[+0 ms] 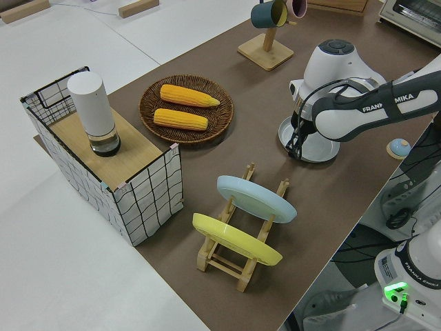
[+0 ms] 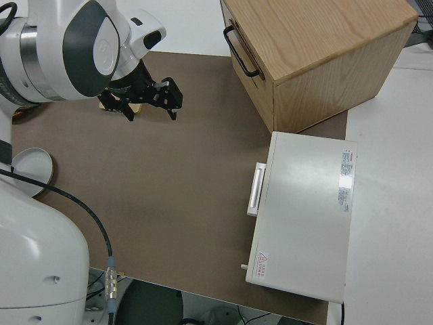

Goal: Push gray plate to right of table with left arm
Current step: 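Push the gray plate with the left gripper toward the toaster oven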

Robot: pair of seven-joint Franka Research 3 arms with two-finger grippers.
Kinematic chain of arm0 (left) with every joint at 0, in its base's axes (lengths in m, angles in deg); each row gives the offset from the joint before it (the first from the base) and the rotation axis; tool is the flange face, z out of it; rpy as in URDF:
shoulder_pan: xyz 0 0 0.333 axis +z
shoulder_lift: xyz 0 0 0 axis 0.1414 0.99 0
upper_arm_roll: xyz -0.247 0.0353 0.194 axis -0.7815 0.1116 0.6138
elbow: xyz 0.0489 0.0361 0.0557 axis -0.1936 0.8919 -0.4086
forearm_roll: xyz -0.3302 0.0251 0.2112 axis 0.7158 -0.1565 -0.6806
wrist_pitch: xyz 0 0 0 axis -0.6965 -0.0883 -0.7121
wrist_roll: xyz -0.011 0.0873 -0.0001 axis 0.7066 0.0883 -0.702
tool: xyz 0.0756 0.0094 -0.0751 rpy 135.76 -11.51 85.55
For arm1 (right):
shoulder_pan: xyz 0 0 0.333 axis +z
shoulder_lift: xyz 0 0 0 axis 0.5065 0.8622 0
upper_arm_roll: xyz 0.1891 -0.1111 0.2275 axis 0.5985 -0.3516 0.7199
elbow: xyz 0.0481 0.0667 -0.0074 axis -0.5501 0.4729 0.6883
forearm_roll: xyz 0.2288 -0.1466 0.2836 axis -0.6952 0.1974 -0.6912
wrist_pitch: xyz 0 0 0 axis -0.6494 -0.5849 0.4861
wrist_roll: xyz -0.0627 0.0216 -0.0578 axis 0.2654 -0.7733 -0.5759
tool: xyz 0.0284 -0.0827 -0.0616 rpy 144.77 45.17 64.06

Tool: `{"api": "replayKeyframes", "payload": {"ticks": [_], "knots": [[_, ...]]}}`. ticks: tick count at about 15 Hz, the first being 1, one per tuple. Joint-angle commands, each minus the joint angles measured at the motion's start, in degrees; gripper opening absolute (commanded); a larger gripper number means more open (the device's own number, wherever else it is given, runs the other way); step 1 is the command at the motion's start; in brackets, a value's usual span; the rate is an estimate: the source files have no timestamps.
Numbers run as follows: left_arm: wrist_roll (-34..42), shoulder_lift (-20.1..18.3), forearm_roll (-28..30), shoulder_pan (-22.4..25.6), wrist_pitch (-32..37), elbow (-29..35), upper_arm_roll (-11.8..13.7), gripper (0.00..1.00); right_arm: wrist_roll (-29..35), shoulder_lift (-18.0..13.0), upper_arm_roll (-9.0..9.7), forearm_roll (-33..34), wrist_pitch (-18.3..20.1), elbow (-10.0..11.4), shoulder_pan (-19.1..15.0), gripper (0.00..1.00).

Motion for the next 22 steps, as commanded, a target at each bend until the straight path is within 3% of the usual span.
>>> {"api": "replayKeyframes", "payload": {"ticks": [1,10,16,22], "knots": [[-1.3,1.2,-0.5,0.0,-1.7,0.8,0.3,0.00,0.7,-0.2,0.88,-0.3,0.9,-0.5,-1.1,0.983],[-4.4,2.8,0.2,-0.5,-1.6,-0.9,-0.3,0.00,0.7,-0.2,0.96,-0.3,0.9,-0.5,-1.1,0.983],[-15.8,6.6,0.3,-0.5,-1.6,-4.3,-7.8,0.00,0.7,-0.2,0.96,-0.2,0.9,-0.5,-1.1,0.983],[-30.5,10.6,0.2,-0.6,-1.4,-8.2,-18.3,0.00,0.7,-0.2,0.87,-0.3,0.9,-0.5,-1.1,0.983]]}}
